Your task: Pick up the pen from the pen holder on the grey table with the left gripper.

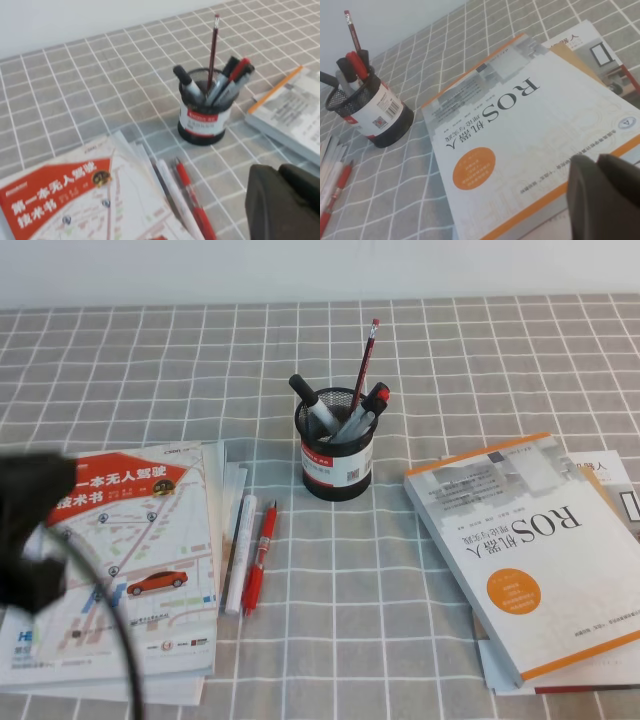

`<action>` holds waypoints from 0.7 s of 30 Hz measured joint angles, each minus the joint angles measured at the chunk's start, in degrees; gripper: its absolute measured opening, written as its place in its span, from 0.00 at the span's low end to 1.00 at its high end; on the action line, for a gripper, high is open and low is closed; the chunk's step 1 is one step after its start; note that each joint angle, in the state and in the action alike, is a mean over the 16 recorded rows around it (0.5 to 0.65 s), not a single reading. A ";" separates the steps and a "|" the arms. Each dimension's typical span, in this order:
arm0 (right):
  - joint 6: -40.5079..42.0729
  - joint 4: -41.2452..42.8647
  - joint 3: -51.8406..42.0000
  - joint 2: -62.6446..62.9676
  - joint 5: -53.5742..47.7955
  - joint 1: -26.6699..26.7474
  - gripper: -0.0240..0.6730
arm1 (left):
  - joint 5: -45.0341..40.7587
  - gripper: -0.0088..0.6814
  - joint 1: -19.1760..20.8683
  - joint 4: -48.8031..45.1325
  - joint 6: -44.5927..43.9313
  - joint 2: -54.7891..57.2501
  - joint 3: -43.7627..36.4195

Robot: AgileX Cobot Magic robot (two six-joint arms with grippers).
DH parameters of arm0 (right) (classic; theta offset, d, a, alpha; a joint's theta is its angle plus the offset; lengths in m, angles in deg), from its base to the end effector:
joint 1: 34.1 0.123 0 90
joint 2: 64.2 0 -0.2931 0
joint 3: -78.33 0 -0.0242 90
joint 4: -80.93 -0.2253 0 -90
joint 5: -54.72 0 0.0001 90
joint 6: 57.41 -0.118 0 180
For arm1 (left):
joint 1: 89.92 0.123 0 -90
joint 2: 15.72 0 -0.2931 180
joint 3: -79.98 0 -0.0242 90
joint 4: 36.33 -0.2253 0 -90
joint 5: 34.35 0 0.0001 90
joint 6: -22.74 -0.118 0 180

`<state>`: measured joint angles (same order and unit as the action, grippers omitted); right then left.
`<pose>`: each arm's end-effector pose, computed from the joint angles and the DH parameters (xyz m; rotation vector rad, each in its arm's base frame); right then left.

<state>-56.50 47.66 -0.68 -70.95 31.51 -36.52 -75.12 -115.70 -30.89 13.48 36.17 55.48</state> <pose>0.0439 0.0237 0.1674 0.3739 1.8308 0.5376 0.1204 -0.0663 0.3765 0.5849 1.9688 -0.2879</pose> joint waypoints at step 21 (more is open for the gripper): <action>0.00 -0.51 0.00 0.00 -0.02 0.00 0.02 | -14.64 0.01 0.00 0.11 -0.06 -15.26 -13.69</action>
<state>-56.50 47.15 -0.68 -70.95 31.48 -36.52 -89.76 -115.70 -30.78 13.42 20.91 41.78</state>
